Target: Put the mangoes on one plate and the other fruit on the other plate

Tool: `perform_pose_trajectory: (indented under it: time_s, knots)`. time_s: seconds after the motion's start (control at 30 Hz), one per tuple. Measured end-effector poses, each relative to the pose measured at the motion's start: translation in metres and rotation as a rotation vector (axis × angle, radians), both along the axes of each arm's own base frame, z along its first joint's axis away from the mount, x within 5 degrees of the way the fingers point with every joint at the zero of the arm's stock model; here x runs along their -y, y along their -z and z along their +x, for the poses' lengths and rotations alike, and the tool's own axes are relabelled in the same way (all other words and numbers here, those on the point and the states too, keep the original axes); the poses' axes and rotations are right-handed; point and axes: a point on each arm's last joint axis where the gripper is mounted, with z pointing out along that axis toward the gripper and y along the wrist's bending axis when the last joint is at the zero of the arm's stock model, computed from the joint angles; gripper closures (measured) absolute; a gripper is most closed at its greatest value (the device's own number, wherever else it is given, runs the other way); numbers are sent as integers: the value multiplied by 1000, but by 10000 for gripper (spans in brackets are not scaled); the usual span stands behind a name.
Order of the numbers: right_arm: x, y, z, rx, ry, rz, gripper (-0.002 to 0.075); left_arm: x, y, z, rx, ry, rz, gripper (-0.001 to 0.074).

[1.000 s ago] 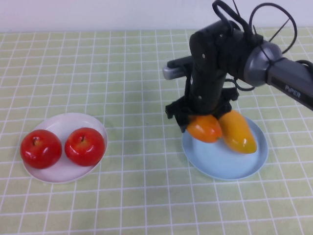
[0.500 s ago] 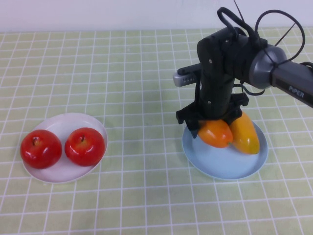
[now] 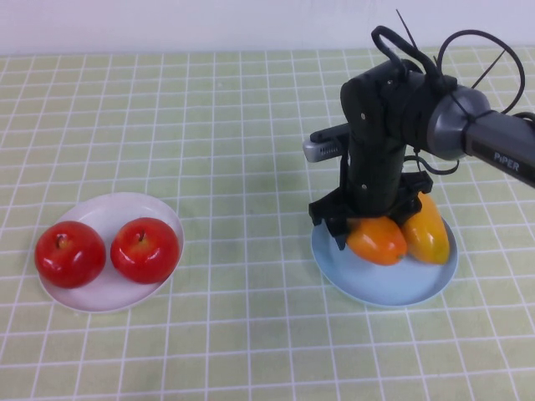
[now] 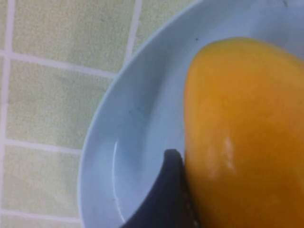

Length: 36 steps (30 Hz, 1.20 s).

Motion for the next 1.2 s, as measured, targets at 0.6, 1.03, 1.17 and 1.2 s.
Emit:
perform_pose_trajectory:
  time_s: [0.6,1.03,1.17,1.2]
  knots:
    - [3,-61,-17,105,-8,88,90,0,0,0,0,0,0,731]
    - [53,-115,-121,121,-87,116,706,0,0,0,0,0,0,731]
    - [77,-121,-155,147,-95,132,731,0,0,0,0,0,0,731]
    - [83,-123,-164,163,-96,142,732,0,0,0,0,0,0,731]
